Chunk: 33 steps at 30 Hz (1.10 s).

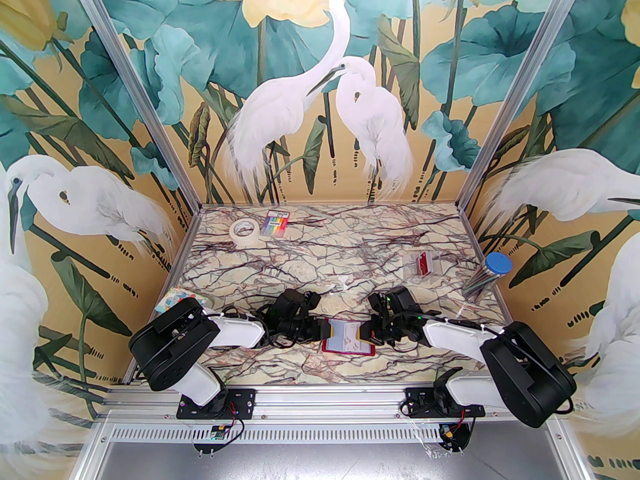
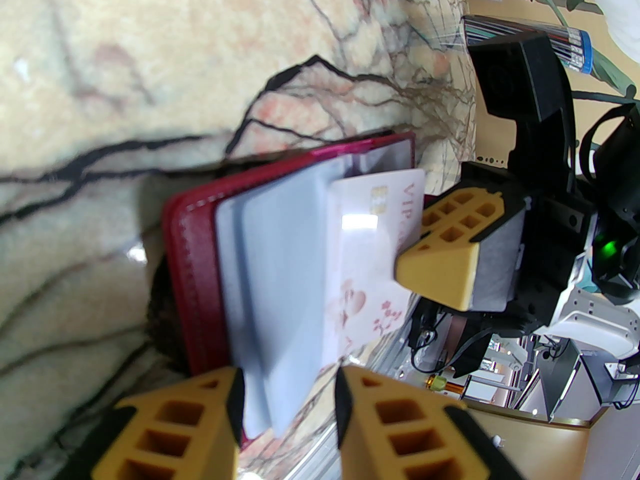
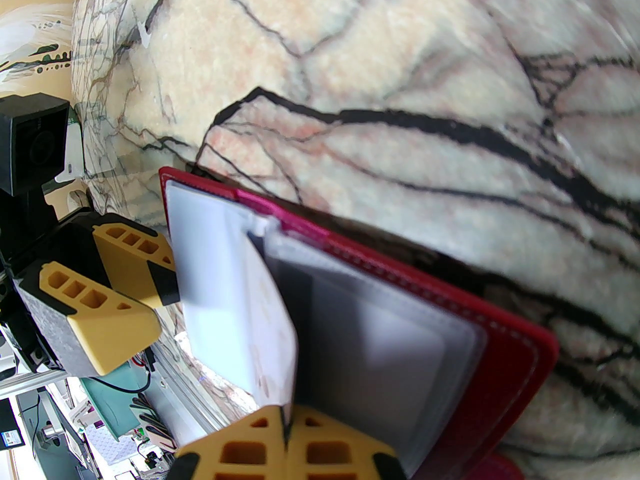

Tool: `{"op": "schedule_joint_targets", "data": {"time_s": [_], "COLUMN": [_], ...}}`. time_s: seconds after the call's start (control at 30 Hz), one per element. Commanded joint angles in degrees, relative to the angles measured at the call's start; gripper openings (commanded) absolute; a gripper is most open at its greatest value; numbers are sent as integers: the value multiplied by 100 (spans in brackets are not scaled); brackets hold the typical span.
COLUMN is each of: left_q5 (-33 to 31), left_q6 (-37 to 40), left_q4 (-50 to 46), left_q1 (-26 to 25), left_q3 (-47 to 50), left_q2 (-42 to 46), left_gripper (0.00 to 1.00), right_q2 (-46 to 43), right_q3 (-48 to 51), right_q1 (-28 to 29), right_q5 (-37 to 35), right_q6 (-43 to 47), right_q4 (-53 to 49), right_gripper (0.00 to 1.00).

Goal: Put the credit cards into the card holder

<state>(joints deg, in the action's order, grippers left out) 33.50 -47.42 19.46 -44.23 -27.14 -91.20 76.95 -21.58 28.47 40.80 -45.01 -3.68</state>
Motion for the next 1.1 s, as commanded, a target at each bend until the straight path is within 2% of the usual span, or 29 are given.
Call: {"op": "schedule_joint_targets", "data": {"time_s": [0.0,0.2,0.3,0.57,0.7,1.07], "left_q5": [-264,-263,-266,-273,-282,-293], "left_q6": [33,38,35,32,38,31], "left_q4": [-140,-152,-148,-152,-129,-101], "left_q1": [-81,-79,-77,-84,-85,-82], "left_q3": [-74,-76,-77,-68,-64,-36], "left_q2": [-161,-160,-162,-163,-169,-151], "left_gripper": [36,36,36,36,36,36], "right_q2": [141,168,156,-7,-140,-224], "right_q3": [-41,-54,-60,-173,-291,-606], "right_q1": [-8,-8,-4,1,-2,217], "right_q5": [-177,-168,-172,-195,-282,-746], "right_q6": [-24,-40,-42,31,106,48], "right_q4": [-98,-87,-103,-397,-693,-1247], "right_gripper": [0,0,3,27,34,39]}}
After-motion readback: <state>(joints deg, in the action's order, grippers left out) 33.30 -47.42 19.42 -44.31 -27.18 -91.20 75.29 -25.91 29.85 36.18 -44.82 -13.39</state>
